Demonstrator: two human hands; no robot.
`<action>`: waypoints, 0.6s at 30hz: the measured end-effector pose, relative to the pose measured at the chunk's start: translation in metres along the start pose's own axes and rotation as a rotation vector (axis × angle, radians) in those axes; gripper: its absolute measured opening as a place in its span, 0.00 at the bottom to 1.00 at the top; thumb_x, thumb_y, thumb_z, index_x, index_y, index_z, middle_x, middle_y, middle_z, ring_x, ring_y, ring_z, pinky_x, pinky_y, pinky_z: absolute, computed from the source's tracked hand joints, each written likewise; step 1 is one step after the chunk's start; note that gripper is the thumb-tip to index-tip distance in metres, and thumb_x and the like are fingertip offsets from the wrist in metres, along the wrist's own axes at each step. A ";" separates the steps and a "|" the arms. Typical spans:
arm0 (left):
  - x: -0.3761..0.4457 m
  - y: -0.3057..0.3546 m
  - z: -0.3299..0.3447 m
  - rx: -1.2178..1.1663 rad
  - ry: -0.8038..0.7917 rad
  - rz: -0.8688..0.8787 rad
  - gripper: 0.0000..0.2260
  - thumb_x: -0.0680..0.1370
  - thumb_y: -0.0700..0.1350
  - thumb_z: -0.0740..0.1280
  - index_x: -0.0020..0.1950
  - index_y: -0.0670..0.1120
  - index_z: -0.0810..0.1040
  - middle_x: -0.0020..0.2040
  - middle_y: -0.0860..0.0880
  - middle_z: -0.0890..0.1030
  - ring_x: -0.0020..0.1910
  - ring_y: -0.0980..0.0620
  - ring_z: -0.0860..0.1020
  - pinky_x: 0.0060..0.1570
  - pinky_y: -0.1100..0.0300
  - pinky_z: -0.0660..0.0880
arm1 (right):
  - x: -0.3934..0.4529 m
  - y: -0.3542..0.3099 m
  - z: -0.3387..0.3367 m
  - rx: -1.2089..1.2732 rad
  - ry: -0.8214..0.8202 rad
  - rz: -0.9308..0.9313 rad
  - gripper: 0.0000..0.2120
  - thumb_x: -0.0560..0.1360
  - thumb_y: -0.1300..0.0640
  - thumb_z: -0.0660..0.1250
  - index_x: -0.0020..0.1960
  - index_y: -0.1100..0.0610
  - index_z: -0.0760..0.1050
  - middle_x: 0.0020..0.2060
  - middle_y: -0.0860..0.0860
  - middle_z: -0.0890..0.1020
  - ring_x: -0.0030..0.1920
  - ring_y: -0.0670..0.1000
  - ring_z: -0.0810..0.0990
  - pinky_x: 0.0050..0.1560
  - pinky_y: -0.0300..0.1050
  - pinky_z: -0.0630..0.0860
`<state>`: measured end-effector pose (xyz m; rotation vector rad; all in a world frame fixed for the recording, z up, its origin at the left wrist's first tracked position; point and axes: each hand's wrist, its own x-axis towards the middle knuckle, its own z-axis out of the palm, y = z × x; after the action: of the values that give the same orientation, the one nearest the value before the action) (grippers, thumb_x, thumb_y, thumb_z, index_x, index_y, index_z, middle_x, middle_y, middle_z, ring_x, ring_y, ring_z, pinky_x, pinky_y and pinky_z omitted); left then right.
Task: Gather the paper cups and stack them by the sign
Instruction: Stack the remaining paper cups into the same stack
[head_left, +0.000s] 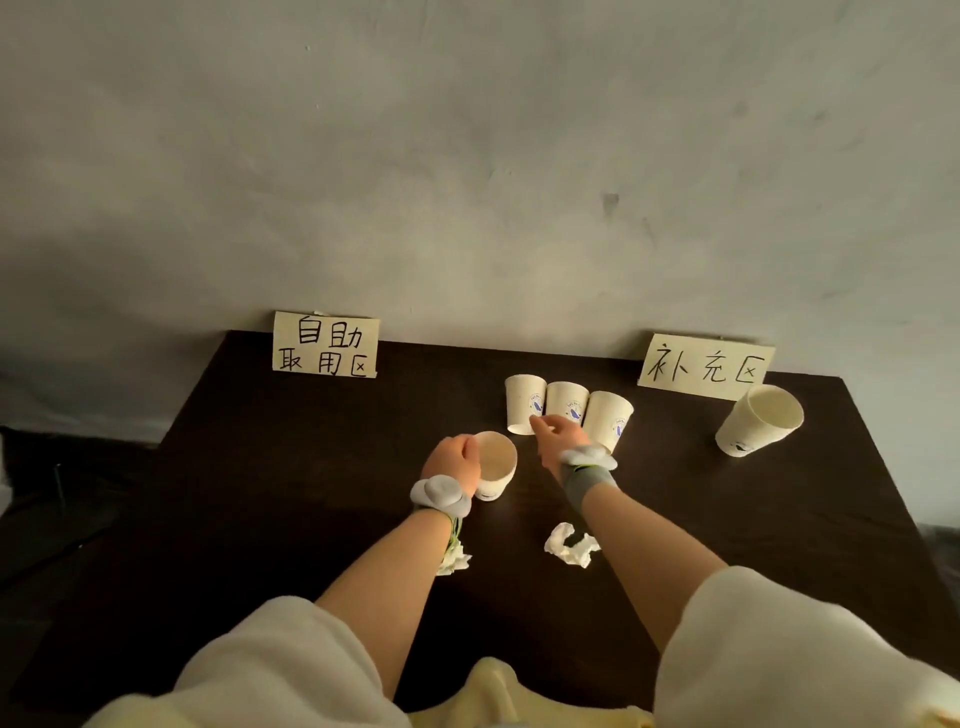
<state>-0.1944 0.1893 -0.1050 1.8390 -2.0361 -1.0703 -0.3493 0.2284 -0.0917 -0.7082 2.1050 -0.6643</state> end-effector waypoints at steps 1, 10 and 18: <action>0.005 0.001 -0.004 0.001 0.010 -0.006 0.19 0.82 0.51 0.51 0.56 0.44 0.78 0.54 0.43 0.79 0.53 0.44 0.78 0.51 0.53 0.72 | 0.010 -0.008 -0.006 -0.022 0.009 -0.030 0.15 0.75 0.37 0.58 0.53 0.42 0.77 0.45 0.49 0.84 0.46 0.53 0.83 0.55 0.47 0.77; 0.044 -0.013 -0.028 0.010 0.030 -0.075 0.19 0.82 0.51 0.51 0.60 0.43 0.76 0.58 0.43 0.78 0.57 0.44 0.77 0.57 0.52 0.73 | 0.072 -0.070 -0.011 -0.299 -0.012 -0.002 0.26 0.79 0.48 0.60 0.75 0.51 0.61 0.68 0.55 0.74 0.69 0.58 0.72 0.66 0.44 0.67; 0.045 -0.022 -0.025 -0.095 0.054 -0.079 0.18 0.82 0.52 0.53 0.59 0.44 0.78 0.56 0.45 0.79 0.56 0.45 0.78 0.56 0.51 0.75 | 0.071 -0.074 -0.002 -0.435 -0.062 -0.037 0.22 0.80 0.43 0.56 0.60 0.58 0.77 0.53 0.56 0.83 0.56 0.57 0.80 0.47 0.42 0.67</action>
<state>-0.1722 0.1391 -0.1151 1.8933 -1.8643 -1.1044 -0.3691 0.1289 -0.0790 -0.9913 2.2045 -0.1950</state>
